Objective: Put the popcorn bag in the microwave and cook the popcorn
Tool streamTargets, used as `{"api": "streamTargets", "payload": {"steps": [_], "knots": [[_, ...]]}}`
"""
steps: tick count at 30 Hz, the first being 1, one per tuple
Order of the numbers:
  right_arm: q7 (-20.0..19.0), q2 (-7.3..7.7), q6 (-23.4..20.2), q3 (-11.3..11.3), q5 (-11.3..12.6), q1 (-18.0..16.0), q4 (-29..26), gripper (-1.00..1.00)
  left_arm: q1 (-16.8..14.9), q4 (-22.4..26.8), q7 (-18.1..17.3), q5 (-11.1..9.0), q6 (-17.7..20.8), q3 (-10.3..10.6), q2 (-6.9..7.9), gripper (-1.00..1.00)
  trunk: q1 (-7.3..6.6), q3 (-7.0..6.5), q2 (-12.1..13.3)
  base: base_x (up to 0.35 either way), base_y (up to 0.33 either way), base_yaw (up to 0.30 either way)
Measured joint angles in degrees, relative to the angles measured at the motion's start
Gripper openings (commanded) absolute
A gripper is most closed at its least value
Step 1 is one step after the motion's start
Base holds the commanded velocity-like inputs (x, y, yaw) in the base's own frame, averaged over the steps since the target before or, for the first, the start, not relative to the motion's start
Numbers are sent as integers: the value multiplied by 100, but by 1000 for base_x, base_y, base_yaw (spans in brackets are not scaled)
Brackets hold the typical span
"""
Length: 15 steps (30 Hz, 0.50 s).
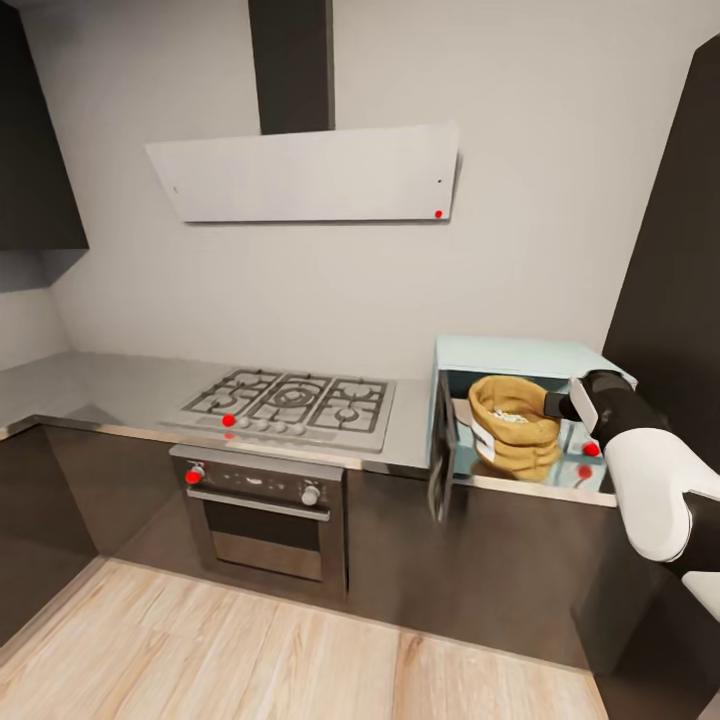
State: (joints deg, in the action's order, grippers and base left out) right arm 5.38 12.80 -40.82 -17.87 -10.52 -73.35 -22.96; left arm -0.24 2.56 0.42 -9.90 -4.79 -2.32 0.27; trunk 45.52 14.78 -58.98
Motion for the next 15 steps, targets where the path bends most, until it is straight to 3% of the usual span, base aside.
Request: {"api": "streamTargets", "payload": {"steps": [15], "knots": [[28,38,7,1,16,5,19,-100,0,1,0,0,0,-2,0,100,0,1,1,231,0,0]]}}
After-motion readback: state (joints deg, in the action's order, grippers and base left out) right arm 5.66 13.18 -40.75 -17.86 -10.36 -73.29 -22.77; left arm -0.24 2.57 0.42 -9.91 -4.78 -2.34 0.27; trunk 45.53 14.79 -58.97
